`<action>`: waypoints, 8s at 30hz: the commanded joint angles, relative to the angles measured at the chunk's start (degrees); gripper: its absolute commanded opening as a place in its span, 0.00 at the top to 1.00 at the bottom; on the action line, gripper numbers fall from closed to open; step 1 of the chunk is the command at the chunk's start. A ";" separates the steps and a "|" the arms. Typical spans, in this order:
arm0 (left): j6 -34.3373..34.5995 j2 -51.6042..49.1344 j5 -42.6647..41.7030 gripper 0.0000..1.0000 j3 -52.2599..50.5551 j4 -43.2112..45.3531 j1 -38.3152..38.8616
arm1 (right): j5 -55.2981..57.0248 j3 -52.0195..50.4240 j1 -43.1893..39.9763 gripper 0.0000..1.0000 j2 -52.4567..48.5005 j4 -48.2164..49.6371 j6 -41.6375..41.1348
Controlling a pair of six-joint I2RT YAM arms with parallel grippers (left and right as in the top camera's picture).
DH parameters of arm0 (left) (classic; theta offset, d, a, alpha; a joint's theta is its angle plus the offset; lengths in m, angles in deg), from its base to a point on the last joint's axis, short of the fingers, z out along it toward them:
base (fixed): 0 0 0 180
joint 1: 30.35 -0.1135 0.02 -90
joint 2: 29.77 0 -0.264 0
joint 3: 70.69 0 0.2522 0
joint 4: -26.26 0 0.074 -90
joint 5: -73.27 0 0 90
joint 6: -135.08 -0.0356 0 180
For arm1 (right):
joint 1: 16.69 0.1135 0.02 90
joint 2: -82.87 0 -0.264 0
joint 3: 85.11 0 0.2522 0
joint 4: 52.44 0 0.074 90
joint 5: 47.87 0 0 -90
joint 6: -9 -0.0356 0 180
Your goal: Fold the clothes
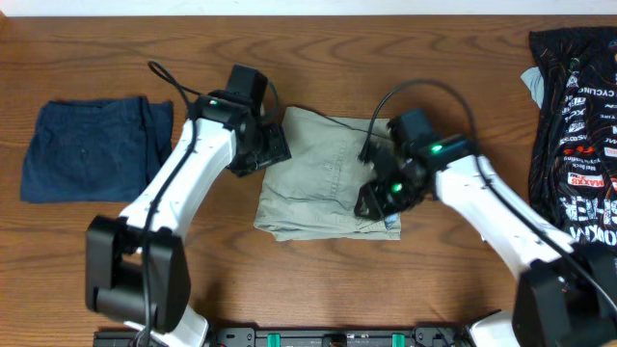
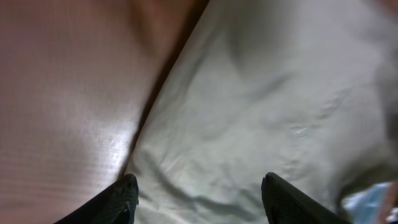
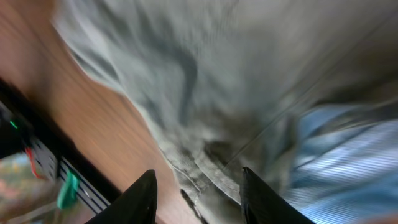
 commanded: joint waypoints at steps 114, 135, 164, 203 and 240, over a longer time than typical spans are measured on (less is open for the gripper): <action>-18.56 -2.84 -3.69 0.44 11.58 2.82 -21.03 | 12.15 -7.61 -6.36 0.01 -4.90 13.46 -17.00; -18.45 1.97 8.72 0.46 8.11 -28.09 0.22 | 15.30 6.43 -19.69 0.01 8.81 -9.60 -9.70; -14.34 73.61 20.26 0.02 -25.22 -0.87 0.20 | 24.85 -16.94 -19.54 0.01 70.29 -6.73 -10.56; -14.34 73.59 20.26 0.02 -25.22 -0.87 0.20 | 24.17 -26.16 -19.80 0.01 82.27 -2.01 -9.60; -14.34 73.59 20.26 0.02 -25.22 -0.87 0.20 | 28.96 -60.00 -19.98 0.01 92.91 47.32 3.15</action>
